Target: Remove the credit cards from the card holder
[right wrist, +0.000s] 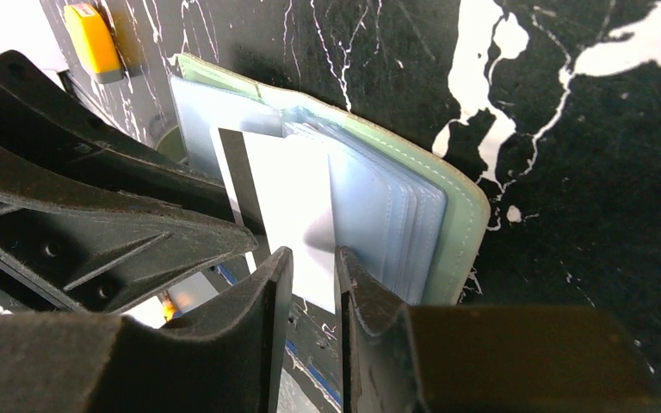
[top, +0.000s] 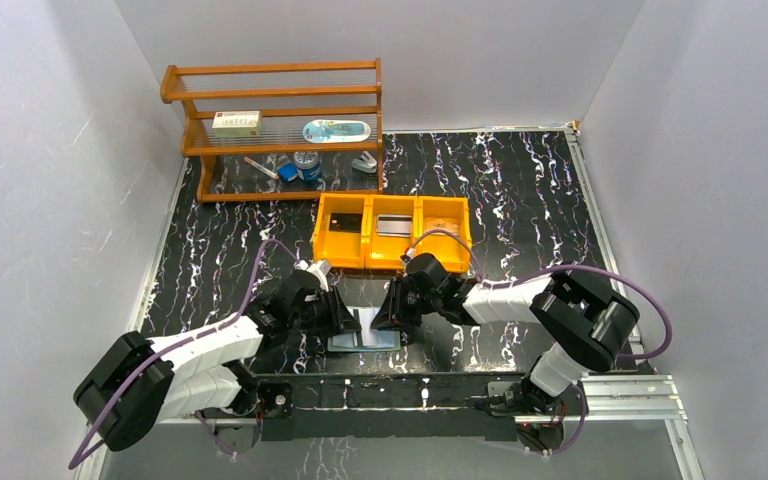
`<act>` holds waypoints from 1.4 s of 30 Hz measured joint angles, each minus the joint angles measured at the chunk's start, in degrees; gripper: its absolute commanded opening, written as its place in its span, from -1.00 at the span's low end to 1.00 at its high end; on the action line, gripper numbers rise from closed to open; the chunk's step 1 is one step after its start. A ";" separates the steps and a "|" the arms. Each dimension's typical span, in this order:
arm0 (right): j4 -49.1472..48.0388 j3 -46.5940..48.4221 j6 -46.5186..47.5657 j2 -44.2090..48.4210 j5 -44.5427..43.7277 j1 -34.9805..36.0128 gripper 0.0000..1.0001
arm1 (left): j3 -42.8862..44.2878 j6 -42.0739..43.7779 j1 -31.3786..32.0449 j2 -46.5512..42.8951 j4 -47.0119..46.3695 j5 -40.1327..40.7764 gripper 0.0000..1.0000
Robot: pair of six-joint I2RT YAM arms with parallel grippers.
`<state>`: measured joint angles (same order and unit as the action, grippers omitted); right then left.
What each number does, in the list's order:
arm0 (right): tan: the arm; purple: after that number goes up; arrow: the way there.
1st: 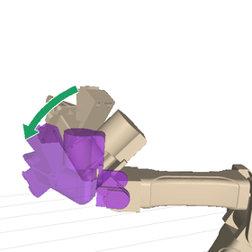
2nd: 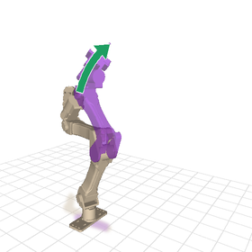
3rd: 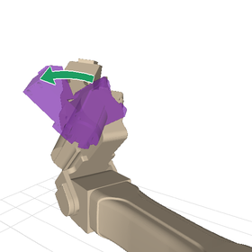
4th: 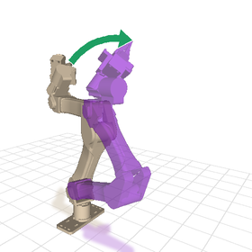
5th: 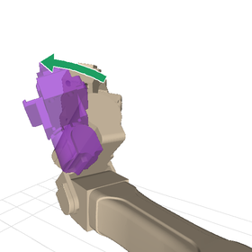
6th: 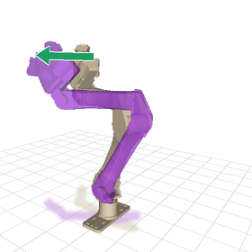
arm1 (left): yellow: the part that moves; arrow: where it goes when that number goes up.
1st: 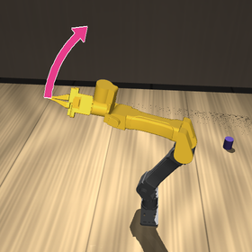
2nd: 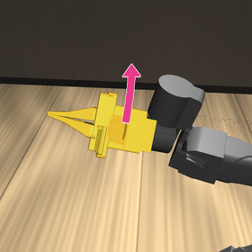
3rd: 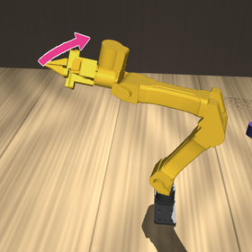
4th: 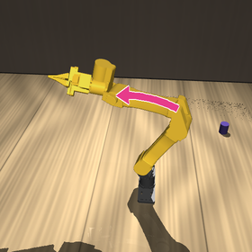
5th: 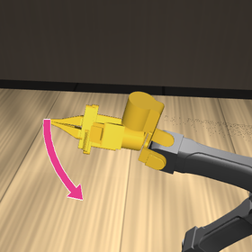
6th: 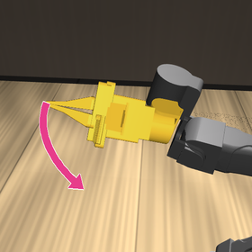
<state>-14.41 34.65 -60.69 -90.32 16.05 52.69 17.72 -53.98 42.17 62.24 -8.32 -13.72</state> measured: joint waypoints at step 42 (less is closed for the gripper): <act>9.27 4.72 5.38 2.62 -1.81 0.31 -0.26 | 4.74 3.45 0.07 0.55 6.67 1.79 -1.00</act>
<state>-5.15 39.38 -55.31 -87.70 14.24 52.99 22.46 -50.52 42.24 62.78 -1.65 -11.92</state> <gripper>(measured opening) 0.353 0.010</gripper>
